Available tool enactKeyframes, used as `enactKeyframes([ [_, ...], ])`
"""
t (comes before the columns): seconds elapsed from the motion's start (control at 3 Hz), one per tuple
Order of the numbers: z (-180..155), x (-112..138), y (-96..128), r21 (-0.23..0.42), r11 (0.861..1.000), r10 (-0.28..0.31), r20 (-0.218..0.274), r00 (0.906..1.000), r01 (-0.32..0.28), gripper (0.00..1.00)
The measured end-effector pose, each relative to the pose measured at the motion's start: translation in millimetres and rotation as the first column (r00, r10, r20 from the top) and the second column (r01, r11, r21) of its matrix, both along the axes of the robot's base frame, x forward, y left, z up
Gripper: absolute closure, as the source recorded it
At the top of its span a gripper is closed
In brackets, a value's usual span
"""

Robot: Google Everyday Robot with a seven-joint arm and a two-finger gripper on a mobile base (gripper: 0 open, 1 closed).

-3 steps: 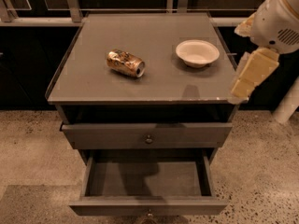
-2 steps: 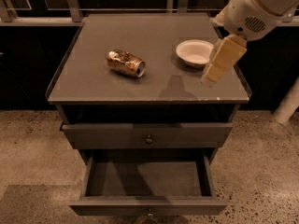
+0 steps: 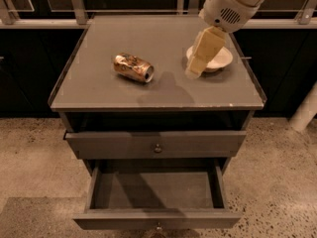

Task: Place orange can into middle drawer

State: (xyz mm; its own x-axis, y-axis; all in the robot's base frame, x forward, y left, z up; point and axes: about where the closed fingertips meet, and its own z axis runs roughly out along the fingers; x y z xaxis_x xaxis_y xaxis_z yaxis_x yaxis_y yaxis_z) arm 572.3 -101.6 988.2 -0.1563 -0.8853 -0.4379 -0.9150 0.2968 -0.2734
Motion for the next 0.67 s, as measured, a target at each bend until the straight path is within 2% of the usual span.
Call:
enactKeyframes([
  [0.33,-0.6,-0.8,-1.1,0.0,1.0,-0.002,-0.002,1.0,0.002,0.0],
  [0.67,-15.3,9.3,8.0,0.038,0.999,0.006,-0.037,0.9993,-0.004,0.0],
])
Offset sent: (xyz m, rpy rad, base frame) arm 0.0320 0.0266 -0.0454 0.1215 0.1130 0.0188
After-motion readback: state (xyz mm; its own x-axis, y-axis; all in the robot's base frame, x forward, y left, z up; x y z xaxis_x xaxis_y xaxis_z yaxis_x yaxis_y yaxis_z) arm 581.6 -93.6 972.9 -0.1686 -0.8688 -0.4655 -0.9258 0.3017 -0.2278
